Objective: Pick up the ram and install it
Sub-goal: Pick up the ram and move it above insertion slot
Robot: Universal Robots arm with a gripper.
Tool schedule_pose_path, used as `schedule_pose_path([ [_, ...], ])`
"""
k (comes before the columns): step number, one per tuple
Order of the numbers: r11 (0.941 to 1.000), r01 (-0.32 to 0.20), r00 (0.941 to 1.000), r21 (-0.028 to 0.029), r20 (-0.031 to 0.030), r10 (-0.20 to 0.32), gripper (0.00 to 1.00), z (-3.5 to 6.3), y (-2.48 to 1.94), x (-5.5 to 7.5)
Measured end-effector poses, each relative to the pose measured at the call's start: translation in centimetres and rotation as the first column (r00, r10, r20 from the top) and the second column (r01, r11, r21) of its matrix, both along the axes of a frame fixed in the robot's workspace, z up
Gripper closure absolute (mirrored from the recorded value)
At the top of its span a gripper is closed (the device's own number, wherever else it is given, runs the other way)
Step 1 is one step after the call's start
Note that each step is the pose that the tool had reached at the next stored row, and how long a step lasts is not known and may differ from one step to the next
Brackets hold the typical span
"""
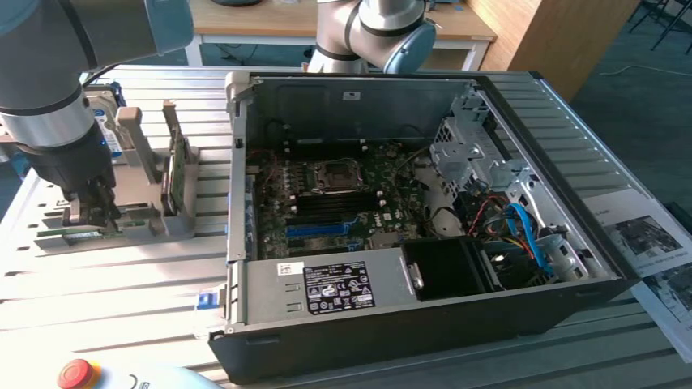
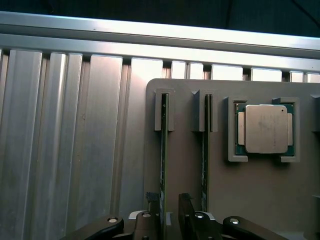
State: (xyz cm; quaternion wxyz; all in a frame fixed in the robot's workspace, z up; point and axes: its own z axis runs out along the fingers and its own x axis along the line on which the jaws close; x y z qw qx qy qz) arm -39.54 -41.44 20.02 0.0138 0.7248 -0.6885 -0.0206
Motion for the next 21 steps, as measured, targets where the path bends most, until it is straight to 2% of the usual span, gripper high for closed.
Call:
schedule_pose_path([
  [3, 1.0000, 0.000, 1.0000, 0.0000, 0.0000, 0.000, 0.72, 0.00, 0.00, 0.00],
  [4, 1.0000, 0.000, 1.0000, 0.0000, 0.0000, 0.000, 0.79, 0.00, 0.00, 0.00],
  [21, 1.0000, 0.000, 1.0000, -0.0001, -0.0001, 0.000, 0.79, 0.00, -0.21, 0.00],
])
